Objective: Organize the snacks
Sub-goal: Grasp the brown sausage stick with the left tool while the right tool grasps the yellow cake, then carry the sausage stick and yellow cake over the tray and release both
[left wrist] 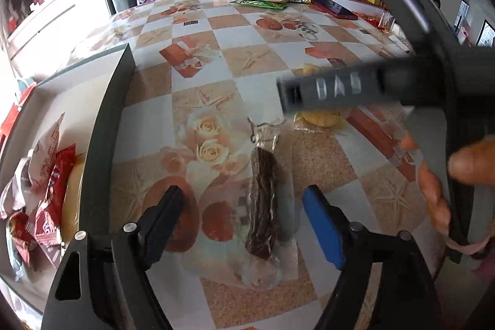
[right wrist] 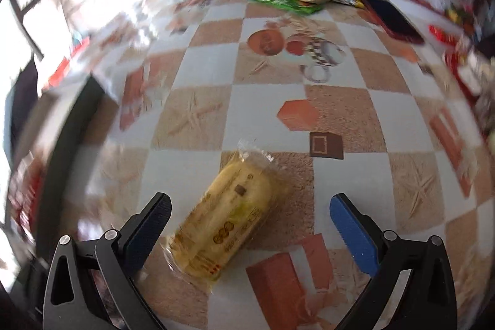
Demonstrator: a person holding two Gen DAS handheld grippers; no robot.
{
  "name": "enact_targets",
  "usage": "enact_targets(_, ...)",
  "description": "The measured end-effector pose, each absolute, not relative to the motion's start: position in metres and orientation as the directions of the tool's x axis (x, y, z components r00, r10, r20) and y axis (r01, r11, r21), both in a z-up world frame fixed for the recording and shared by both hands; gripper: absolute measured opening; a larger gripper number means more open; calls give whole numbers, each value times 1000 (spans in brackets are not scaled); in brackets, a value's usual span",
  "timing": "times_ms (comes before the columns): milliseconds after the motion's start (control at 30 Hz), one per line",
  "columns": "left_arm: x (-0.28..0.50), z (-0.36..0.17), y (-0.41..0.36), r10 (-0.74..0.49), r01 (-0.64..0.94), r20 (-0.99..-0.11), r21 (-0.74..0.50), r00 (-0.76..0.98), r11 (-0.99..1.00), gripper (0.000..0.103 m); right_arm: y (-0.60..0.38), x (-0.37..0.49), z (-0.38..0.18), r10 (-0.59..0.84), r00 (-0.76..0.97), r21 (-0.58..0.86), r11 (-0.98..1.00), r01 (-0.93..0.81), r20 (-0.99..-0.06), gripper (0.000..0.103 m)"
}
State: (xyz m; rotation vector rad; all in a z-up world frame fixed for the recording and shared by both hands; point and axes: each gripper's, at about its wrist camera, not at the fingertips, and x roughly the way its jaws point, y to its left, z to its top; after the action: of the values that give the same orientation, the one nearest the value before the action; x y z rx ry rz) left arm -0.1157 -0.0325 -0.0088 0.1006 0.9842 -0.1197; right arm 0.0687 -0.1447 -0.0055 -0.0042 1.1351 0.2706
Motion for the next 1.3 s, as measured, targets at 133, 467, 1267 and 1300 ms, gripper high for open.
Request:
enact_targets(133, -110, -10, -41, -64, 164, -832, 33, 551, 986, 83, -143, 63, -10, 170, 397, 69, 965, -254, -902, 101)
enact_targets(467, -126, -2, -34, -165, 190, -825, -71, 541, 979, 43, -174, 49, 3, 269, 383, 163, 944, -287, -884, 38)
enact_targets(1267, -151, 23, -13, -102, 101, -790, -51, 604, 994, 43, -196, 10, 32, 380, 409, 278, 917, -287, -830, 38)
enact_targets(1300, -152, 25, -11, -100, 97, -788, -52, 608, 994, 43, -193, 8, 34, 381, 410, 276, 916, -293, -829, 38)
